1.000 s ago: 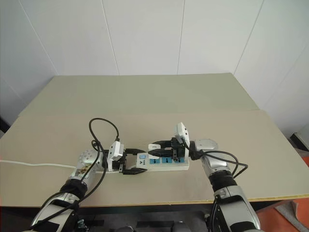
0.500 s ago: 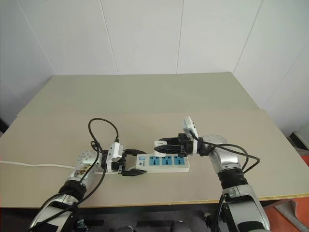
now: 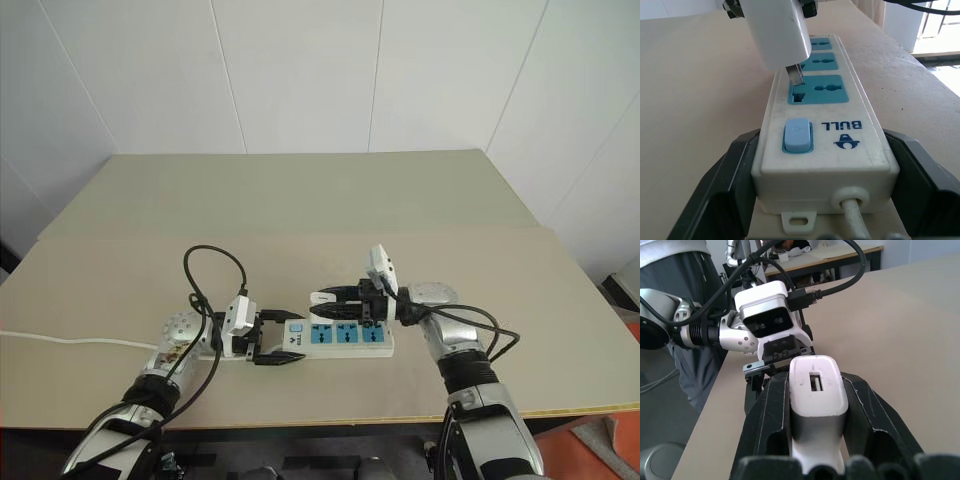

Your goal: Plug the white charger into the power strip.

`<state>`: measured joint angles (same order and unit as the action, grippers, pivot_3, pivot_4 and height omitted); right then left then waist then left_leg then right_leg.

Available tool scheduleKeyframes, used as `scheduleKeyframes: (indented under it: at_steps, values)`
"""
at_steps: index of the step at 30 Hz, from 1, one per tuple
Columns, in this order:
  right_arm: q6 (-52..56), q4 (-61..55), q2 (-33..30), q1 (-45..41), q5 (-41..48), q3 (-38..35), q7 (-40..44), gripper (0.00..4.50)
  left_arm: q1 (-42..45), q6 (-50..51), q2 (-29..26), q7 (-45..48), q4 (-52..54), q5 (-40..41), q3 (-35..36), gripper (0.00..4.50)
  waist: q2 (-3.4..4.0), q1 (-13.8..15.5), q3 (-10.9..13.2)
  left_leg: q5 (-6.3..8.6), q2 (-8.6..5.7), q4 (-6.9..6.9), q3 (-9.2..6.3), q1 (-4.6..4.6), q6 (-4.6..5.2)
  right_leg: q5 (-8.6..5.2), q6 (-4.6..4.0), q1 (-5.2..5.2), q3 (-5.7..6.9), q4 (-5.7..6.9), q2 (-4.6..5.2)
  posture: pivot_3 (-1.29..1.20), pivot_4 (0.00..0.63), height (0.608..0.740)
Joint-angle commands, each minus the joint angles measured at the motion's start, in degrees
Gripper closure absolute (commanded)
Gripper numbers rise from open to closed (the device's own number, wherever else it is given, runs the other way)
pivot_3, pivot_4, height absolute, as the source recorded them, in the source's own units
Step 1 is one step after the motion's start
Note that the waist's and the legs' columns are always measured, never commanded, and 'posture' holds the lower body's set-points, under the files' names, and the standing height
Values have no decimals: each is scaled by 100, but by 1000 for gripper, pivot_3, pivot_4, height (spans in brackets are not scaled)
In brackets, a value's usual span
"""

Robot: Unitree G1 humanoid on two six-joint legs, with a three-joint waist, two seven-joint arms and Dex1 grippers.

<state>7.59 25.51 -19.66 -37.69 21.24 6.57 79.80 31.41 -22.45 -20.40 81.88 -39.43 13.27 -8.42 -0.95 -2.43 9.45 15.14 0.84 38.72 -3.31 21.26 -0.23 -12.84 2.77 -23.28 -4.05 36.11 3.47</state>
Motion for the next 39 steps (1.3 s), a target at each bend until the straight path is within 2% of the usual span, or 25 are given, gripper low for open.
scheduleKeyframes:
  at_steps: [1, 13, 26, 39]
  values:
    - [-291, 54, 19, -36, -96, 11, 51, 3380, -113, 34, -46, 45, 122, -127, -113, 1223, 0, -1, 0, 0, 0, 0, 0, -1, 0, 0, 0, 0, 0, 1, 0, 0, 150, 740]
    - [-732, 168, -119, 111, -329, 212, 319, 3380, -201, 89, -102, 9, 245, -122, -121, 1223, 0, -3, 0, 0, 1, 0, 0, -4, 0, 0, 0, 3, 0, 1, 0, 0, 150, 740]
    - [-1086, 283, -11, 160, -627, 349, 120, 3380, -190, 54, -71, -36, 227, -135, -133, 1223, 0, -2, 0, 0, 0, 0, 1, -10, 0, 0, -1, 8, -1, 2, 0, 0, 150, 740]
    - [-1705, 1495, 113, 53, -1101, 616, -70, 3380, -251, 190, -94, -33, 321, -79, -131, 1223, -5, -35, -10, 0, 2, -6, 2, -52, 0, 1, -2, 47, -2, 1, -2, 0, 150, 740]
